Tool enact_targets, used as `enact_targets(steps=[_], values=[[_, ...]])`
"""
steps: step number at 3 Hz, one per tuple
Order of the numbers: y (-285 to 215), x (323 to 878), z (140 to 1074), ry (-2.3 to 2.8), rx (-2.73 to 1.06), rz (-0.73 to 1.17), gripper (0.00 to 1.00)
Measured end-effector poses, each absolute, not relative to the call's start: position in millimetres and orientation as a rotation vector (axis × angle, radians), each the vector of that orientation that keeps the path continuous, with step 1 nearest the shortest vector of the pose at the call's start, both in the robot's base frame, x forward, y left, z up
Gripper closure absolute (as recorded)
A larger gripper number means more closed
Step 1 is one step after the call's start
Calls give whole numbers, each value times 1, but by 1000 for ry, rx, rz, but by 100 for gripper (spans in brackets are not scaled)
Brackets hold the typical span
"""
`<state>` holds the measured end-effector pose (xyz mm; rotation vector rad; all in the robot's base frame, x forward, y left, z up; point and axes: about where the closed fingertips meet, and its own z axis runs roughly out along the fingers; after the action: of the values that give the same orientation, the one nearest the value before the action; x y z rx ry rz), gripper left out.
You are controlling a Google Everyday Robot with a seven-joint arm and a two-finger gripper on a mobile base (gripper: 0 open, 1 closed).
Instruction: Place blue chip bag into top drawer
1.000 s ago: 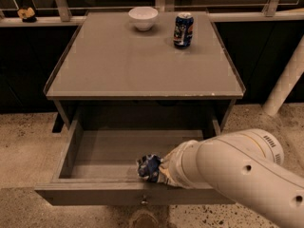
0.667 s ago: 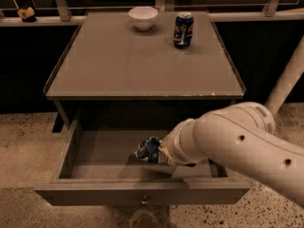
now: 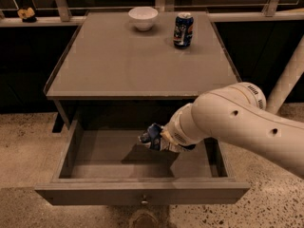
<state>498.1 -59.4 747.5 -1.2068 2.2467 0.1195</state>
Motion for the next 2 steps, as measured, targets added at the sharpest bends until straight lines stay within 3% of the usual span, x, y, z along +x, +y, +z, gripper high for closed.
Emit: enact_targets(steps=[2], values=[[-59,498,748,2247,-1207,119,35]])
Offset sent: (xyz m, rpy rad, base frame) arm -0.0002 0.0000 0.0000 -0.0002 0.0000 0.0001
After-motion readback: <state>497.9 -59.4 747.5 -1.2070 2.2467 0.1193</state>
